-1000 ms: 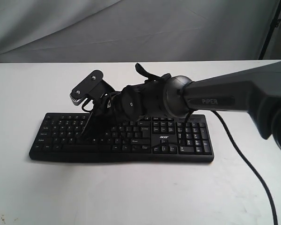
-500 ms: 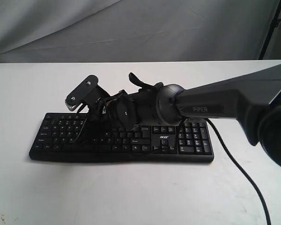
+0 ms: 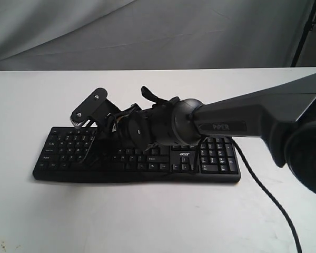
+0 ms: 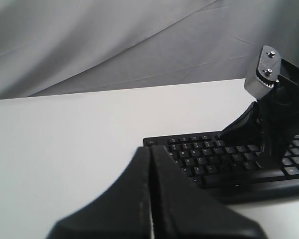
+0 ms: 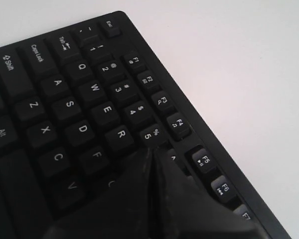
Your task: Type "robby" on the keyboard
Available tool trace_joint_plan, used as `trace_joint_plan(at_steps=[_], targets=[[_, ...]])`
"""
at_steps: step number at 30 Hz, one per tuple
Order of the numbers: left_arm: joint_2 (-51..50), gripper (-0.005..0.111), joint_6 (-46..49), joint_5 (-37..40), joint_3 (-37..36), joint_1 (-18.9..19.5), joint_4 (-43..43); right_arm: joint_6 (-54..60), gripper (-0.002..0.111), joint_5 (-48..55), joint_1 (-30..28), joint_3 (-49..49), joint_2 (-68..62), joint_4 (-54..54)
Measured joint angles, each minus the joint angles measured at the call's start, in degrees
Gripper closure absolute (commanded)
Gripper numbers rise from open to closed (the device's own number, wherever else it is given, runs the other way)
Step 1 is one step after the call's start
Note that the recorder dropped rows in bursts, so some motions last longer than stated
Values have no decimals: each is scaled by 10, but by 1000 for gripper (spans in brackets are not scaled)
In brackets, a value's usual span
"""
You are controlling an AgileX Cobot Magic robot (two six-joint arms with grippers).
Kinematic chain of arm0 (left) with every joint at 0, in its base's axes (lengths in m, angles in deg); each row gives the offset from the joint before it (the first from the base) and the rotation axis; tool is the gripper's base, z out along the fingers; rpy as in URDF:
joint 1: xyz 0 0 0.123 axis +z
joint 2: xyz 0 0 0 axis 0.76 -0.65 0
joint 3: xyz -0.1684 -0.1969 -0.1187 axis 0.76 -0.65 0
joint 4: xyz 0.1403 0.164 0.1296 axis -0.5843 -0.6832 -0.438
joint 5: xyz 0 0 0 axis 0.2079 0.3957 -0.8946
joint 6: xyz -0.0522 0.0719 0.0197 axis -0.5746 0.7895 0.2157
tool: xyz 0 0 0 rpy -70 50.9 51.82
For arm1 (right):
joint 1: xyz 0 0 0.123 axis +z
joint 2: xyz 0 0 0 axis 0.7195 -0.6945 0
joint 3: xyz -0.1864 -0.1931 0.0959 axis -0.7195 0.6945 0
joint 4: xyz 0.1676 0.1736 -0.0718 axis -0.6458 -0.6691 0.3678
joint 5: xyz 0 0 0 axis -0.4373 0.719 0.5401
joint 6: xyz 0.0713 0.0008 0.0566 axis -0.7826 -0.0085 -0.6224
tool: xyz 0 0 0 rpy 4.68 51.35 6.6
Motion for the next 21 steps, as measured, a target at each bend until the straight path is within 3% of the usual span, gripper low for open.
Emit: trace_joint_plan(at_steps=[21], targets=[[0, 107, 0, 0, 0, 0, 0, 1, 108, 11, 0, -1, -17, 0]])
